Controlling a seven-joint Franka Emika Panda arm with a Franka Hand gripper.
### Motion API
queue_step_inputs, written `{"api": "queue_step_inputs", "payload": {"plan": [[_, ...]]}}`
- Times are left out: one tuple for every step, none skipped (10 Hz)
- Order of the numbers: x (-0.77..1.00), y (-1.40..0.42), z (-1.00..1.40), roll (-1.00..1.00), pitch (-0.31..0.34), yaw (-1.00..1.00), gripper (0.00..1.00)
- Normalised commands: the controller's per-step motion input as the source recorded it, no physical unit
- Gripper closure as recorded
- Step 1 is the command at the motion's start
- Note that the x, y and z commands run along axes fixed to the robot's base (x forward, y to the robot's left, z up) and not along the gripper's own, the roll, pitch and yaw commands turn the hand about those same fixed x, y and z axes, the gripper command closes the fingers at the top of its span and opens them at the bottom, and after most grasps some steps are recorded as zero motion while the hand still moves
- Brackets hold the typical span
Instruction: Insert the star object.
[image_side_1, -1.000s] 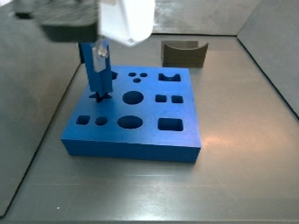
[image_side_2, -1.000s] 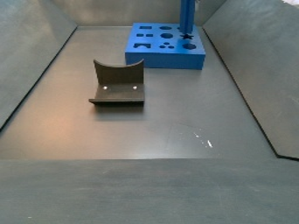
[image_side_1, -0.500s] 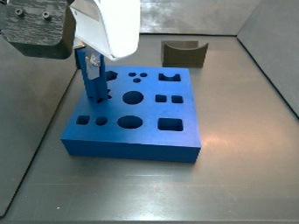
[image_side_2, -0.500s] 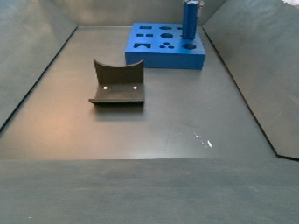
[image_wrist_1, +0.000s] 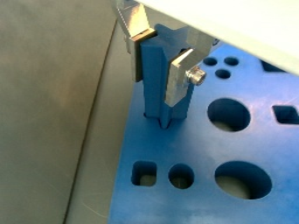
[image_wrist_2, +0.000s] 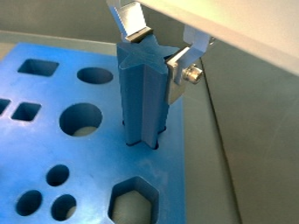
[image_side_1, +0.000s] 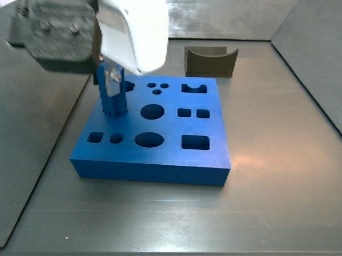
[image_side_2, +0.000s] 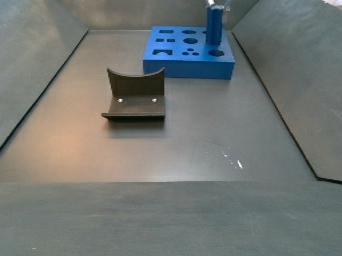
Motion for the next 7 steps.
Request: {"api": "queue_step_inputs", "payload": {"plan": [[0.00, 0.00, -0.69, -0.14, -0.187, 0.04, 1.00], [-0.06, -0.12, -0.65, -0.02, -0.299, 0.07, 1.00], [-0.10, -0.24, -0.65, 0.08, -0.303, 0.08, 1.00], [-0.19, -0.42, -0.61, 0.15, -0.301, 0.14, 1.00], [-0.20, -0.45, -0.58, 0.12, -0.309, 0.25, 1.00], [-0.21, -0.41, -0.58, 0.14, -0.307, 0.24, 1.00], [-0.25, -0.32, -0.58, 0.20, -0.289, 0.24, 1.00]]}}
